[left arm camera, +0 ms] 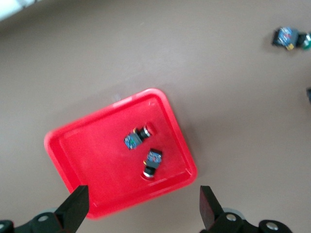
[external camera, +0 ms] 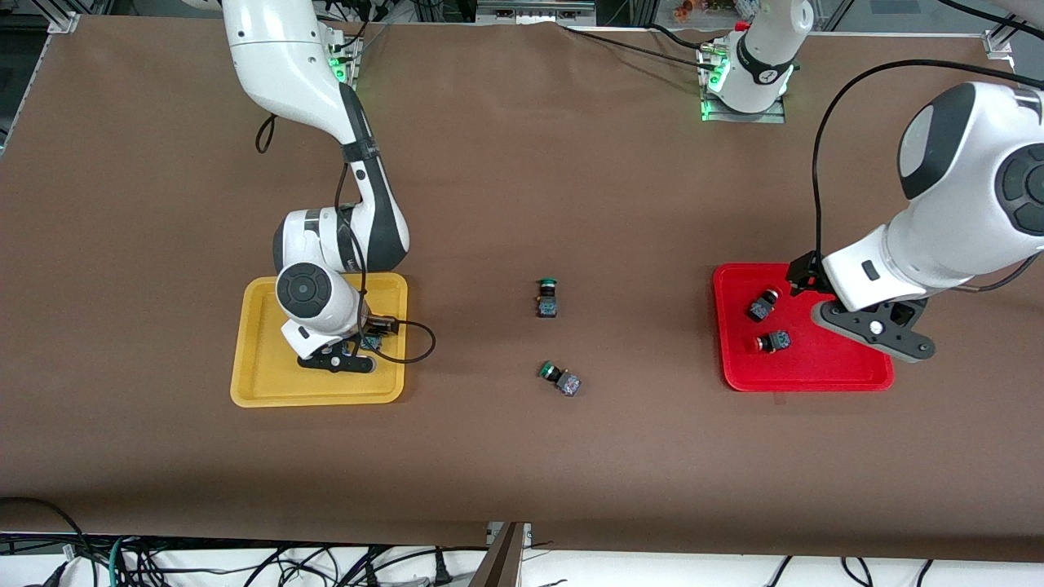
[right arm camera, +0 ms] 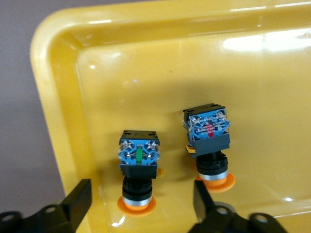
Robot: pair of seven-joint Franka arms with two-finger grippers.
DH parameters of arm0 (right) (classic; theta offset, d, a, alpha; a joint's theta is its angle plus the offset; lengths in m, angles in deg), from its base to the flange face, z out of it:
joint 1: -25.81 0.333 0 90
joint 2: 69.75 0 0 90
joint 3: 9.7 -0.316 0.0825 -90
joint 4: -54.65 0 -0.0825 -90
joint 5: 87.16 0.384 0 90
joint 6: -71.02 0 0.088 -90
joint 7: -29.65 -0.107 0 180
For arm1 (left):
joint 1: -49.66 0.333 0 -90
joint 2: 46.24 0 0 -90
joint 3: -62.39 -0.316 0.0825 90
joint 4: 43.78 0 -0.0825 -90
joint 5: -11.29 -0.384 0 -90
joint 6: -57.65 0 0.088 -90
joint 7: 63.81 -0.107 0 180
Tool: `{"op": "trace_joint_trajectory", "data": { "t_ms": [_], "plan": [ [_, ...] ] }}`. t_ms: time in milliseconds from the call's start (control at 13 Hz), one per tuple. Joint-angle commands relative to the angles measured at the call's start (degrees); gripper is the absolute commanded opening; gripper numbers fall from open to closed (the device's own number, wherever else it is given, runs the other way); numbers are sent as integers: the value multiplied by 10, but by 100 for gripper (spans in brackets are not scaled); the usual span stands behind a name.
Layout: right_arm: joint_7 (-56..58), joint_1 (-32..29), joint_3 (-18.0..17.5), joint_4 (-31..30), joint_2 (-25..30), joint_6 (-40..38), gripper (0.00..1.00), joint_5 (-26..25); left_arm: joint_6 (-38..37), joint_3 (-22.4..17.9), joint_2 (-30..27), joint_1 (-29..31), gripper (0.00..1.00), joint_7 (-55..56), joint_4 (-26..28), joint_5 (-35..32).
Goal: Place red and yellow buttons in trays
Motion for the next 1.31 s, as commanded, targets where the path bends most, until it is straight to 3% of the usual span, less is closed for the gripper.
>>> {"op": "trace_joint_trajectory", "data": {
  "t_ms": [0,154,462,615,923,1000,1154,1231],
  "plan": [
    [5,3,5,-2,42,-30,99,13,-19,-3,-14,4,100,146,-11,10],
    [4,2,8,-2,78,-50,99,13,-20,-5,-23,18,100,244,-12,14],
    [7,4,38,-10,181,-161,99,2,-20,-2,-23,39,100,246,-29,17],
    [7,5,38,-20,250,-208,99,-57,-23,0,-31,43,100,213,-29,18],
    [14,6,31,-95,371,-213,99,-146,-52,-5,-82,43,100,175,-14,56],
    [14,-1,19,-102,381,-216,99,-162,-65,-3,-85,46,100,176,-20,61],
    [29,-88,-59,-99,384,-219,99,-169,-61,-14,-106,25,100,187,-10,58],
    [35,-142,-106,-98,389,-219,100,-176,-58,-56,-119,-13,100,187,2,61]
  ]
}}
